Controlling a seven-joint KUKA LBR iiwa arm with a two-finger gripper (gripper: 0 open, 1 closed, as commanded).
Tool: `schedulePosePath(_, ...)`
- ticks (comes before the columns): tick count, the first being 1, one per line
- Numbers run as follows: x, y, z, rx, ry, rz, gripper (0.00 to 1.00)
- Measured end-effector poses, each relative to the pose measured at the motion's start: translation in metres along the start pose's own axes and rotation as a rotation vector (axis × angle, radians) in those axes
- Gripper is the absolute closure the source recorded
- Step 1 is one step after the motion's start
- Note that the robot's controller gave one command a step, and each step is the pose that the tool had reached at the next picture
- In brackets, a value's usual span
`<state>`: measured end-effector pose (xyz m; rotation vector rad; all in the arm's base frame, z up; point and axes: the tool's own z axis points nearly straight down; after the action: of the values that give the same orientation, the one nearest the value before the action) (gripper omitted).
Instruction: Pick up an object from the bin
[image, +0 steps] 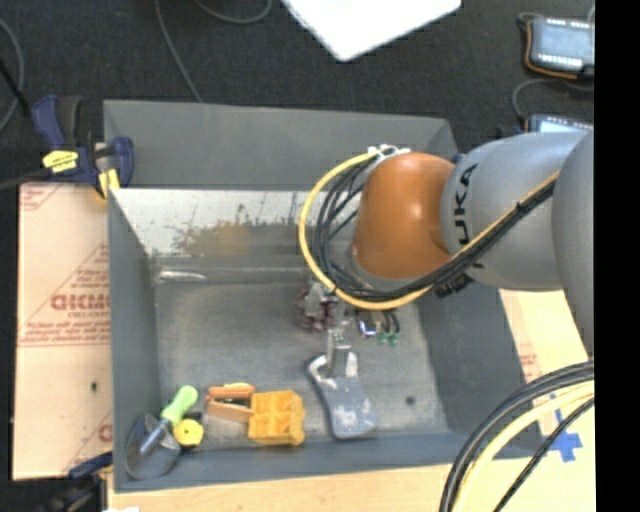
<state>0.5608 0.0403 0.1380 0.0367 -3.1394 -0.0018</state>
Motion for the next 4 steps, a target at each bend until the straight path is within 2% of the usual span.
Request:
schedulePosePath(1, -0.044, -0.007, -0.055, 0.002, -0.013, -0.230, 1.00)
schedulePosePath(2, -0.044, -0.007, -0.055, 0.002, -0.012, -0.229, 0.00)
schedulePosePath(3, -0.044, -0.007, -0.055, 0.001, -0.012, -0.229, 0.00)
schedulePosePath(4, -0.059, 0.004, -0.010, 0.004, -0.023, -0.276, 0.00)
